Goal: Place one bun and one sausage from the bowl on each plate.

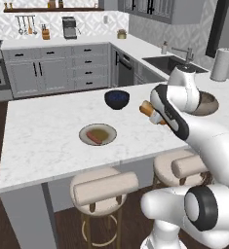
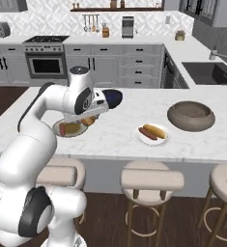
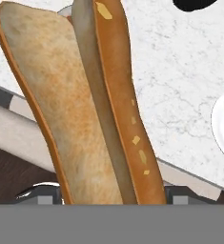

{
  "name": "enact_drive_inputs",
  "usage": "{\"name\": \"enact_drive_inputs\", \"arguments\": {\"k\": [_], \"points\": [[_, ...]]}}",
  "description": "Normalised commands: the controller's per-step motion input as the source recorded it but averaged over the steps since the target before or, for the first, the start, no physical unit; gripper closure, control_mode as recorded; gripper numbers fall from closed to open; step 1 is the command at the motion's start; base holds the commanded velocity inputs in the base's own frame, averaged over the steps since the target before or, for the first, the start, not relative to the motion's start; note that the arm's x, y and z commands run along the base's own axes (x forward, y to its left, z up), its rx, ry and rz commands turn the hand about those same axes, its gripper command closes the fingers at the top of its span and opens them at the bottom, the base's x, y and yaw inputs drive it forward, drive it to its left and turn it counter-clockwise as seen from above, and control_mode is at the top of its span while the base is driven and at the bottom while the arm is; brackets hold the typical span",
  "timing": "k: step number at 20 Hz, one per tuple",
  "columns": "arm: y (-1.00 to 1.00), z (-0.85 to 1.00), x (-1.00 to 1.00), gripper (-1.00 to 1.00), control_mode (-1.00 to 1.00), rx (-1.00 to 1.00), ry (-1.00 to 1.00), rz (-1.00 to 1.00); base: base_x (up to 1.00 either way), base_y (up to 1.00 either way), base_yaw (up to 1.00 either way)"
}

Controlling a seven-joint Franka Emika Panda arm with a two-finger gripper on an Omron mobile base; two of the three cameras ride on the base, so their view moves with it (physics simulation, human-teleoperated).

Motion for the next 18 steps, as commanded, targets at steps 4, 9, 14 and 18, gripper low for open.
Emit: {"name": "enact_drive_inputs", "arguments": {"k": [4, 9, 14, 18], "points": [[0.00, 0.00, 0.00, 1.00, 1.00, 0.00, 0.00, 0.00, 0.40, 0.30, 0.03], [0.25, -0.06, 0.37, 1.00, -1.00, 0.00, 0.01, 0.00, 0.00, 0.00, 0.00], [0.69, -0.41, 0.90, 1.00, -1.00, 0.00, 0.00, 0.00, 0.00, 0.00, 0.00], [0.98, -0.52, 1.00, 1.00, -1.00, -0.02, 0.02, 0.00, 0.00, 0.00, 0.00]]}}
